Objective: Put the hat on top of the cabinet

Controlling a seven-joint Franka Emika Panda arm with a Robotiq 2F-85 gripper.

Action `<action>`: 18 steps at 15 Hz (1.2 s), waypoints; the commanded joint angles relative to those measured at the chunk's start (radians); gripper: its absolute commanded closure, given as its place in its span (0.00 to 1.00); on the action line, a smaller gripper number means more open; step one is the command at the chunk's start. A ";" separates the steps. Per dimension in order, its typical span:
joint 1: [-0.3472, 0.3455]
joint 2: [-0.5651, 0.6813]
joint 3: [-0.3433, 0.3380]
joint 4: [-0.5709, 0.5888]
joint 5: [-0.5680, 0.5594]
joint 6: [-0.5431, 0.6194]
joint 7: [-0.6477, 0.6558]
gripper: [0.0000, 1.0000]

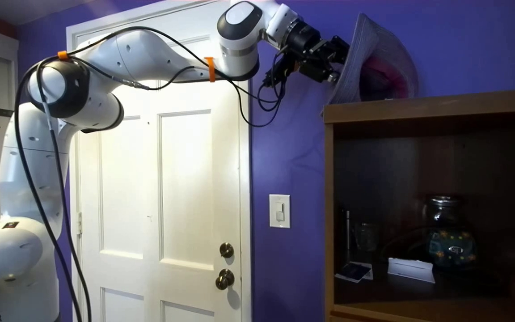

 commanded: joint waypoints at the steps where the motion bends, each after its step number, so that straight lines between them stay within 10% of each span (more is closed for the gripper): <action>1: -0.022 0.070 -0.011 0.108 0.056 -0.069 0.057 0.02; 9: -0.082 0.124 0.004 0.206 0.279 -0.140 0.063 0.00; 18: -0.111 0.129 0.012 0.254 0.468 0.099 -0.059 0.00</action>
